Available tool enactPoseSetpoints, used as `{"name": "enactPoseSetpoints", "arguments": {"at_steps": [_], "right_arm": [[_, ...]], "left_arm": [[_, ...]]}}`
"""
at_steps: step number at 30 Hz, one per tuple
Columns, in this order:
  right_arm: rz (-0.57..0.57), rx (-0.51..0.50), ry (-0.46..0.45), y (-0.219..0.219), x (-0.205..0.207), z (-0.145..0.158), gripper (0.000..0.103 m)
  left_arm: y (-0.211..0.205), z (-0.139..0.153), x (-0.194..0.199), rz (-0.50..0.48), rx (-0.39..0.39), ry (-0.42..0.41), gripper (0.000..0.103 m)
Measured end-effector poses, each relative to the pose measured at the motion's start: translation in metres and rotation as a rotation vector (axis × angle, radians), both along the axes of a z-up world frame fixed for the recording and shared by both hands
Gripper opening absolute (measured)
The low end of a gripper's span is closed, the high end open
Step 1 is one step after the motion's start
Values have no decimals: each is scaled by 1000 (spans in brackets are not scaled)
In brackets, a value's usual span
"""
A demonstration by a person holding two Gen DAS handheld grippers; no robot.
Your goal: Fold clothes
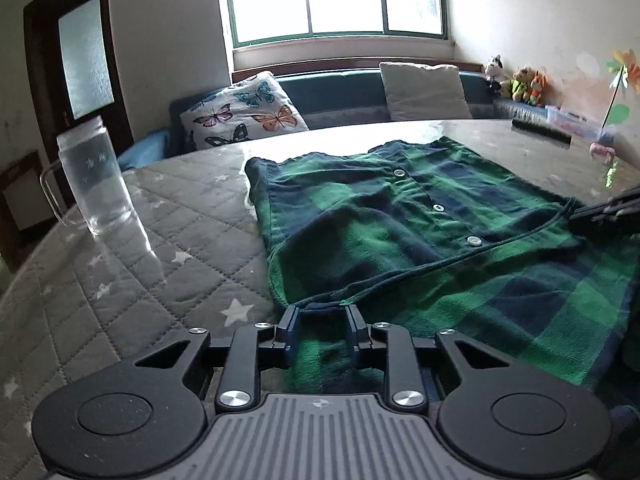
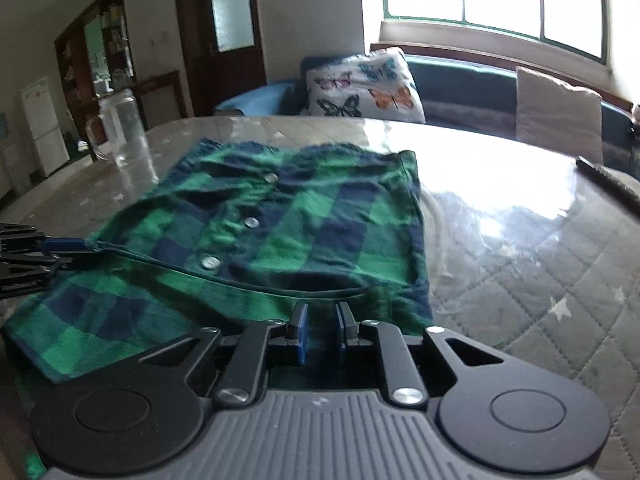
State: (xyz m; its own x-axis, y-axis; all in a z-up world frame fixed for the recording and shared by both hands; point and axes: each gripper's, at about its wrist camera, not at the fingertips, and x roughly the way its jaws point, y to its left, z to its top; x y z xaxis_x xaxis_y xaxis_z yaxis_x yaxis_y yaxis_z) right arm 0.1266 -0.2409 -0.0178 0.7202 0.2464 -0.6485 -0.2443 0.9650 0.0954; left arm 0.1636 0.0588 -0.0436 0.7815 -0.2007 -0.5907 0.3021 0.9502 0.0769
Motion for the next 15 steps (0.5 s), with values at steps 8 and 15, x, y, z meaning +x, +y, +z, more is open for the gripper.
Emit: {"name": "enactPoseSetpoints", "arguments": {"at_steps": [8, 15], "right_arm": [[7, 1, 2, -4, -8, -1, 26], [31, -17, -7, 1, -19, 1, 43]], "left_arm": [[20, 13, -20, 40, 1, -32, 33], [26, 3, -66, 34, 53, -17, 54]]}}
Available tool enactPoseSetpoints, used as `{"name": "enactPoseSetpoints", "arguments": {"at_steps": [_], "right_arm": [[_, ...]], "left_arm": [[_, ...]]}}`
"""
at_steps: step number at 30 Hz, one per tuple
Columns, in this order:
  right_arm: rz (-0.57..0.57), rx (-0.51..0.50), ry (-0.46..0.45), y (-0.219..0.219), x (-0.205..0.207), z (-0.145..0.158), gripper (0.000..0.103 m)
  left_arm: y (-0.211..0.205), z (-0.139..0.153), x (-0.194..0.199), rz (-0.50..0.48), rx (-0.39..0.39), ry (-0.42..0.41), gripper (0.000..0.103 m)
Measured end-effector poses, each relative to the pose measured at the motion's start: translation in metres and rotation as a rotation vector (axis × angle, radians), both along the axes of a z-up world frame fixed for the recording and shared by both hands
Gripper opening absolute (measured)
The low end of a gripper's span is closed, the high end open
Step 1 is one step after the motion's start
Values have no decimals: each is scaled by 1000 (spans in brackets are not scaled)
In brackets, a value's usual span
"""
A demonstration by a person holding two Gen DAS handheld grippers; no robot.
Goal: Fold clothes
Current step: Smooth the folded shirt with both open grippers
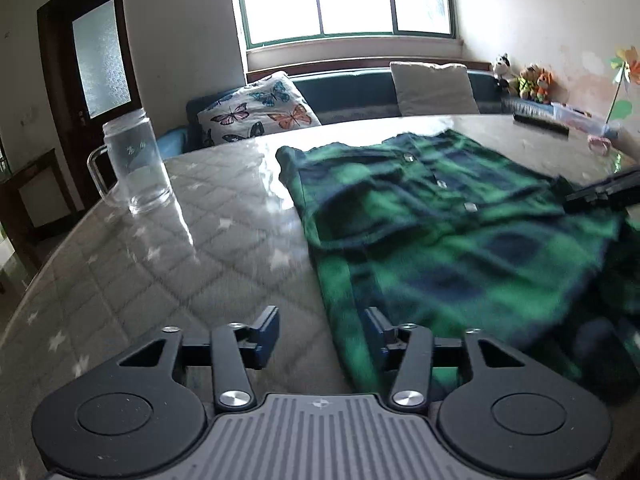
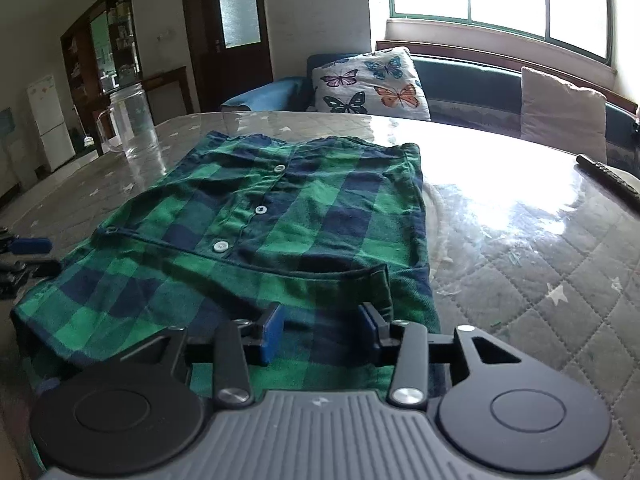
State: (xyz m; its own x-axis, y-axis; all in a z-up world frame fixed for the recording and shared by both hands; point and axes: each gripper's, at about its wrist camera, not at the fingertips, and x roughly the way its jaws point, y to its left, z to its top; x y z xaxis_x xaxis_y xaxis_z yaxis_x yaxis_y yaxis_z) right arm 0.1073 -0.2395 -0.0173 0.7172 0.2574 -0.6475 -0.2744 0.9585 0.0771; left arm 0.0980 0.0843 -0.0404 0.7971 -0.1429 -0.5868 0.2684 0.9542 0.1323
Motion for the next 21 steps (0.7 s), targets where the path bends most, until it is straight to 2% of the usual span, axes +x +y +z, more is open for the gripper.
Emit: {"name": "enactPoseSetpoints", "arguments": {"at_steps": [4, 7, 9, 15, 19, 21], "right_arm": [[20, -13, 8, 2, -6, -3, 45], [45, -41, 9, 5, -13, -5, 53], [61, -65, 4, 7, -20, -6, 55], [74, -93, -21, 11, -31, 2, 57], [66, -64, -43, 13, -31, 6, 57], [67, -59, -40, 14, -29, 4, 57]], "left_arm": [[0, -7, -23, 4, 35, -10, 56], [2, -7, -34, 3, 64, -27, 59], [3, -5, -37, 12, 77, -33, 59], [-11, 12, -25, 29, 33, -81, 59], [-29, 8, -12, 5, 16, -79, 59], [-39, 2, -9, -17, 35, -76, 59]]}}
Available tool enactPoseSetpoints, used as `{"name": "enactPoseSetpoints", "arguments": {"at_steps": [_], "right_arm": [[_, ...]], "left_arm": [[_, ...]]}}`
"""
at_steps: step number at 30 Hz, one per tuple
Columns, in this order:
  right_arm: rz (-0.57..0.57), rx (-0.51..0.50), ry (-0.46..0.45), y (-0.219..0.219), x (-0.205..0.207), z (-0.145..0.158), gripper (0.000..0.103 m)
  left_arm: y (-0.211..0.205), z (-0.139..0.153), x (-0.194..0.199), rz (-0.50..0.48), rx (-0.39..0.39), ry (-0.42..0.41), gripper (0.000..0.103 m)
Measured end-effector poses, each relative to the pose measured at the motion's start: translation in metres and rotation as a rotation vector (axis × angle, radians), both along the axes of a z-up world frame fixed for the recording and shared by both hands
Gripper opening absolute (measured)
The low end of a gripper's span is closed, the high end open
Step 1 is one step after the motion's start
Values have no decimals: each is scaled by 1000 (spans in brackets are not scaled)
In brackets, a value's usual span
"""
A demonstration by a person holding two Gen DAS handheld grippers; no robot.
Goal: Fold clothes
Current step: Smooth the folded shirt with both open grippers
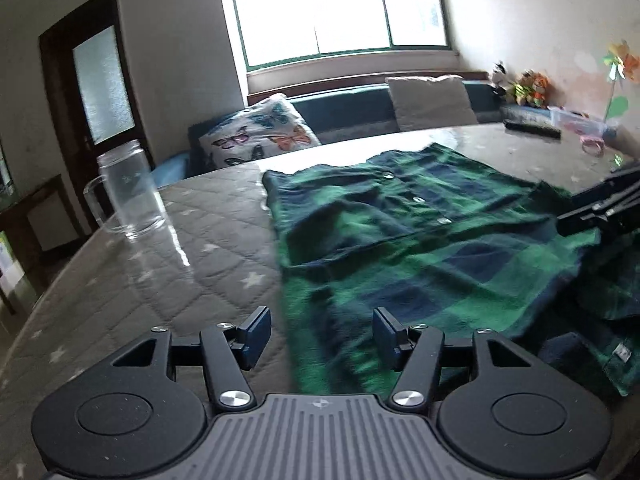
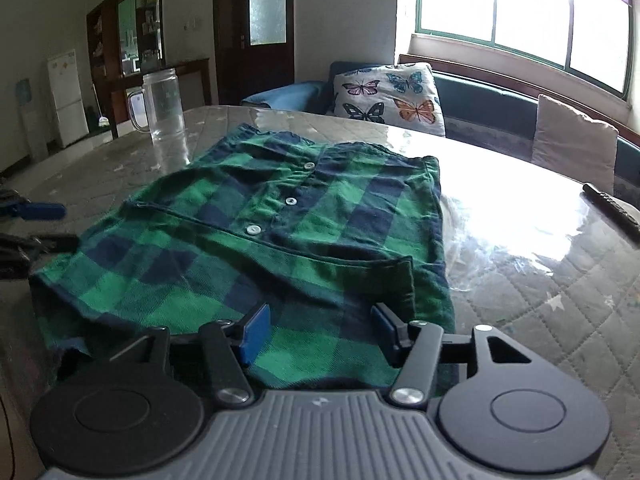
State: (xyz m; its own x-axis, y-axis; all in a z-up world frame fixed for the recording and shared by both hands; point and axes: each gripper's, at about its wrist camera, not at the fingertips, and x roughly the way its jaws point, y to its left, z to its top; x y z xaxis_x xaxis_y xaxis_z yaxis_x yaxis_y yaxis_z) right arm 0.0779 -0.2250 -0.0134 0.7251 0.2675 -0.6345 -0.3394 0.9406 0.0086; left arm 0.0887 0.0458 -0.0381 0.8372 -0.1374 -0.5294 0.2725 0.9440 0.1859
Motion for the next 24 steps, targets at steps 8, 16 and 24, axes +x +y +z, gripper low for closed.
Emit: {"name": "enactPoseSetpoints", "arguments": {"at_steps": [8, 16, 24], "right_arm": [[6, -11, 32, -11, -6, -7, 56], [31, -18, -17, -1, 30, 3, 56], [23, 11, 39, -12, 38, -7, 55]], "left_arm": [[-1, -13, -11, -27, 40, 6, 62], [-4, -13, -9, -29, 50, 7, 62], [-1, -11, -13, -38, 59, 4, 63]]}}
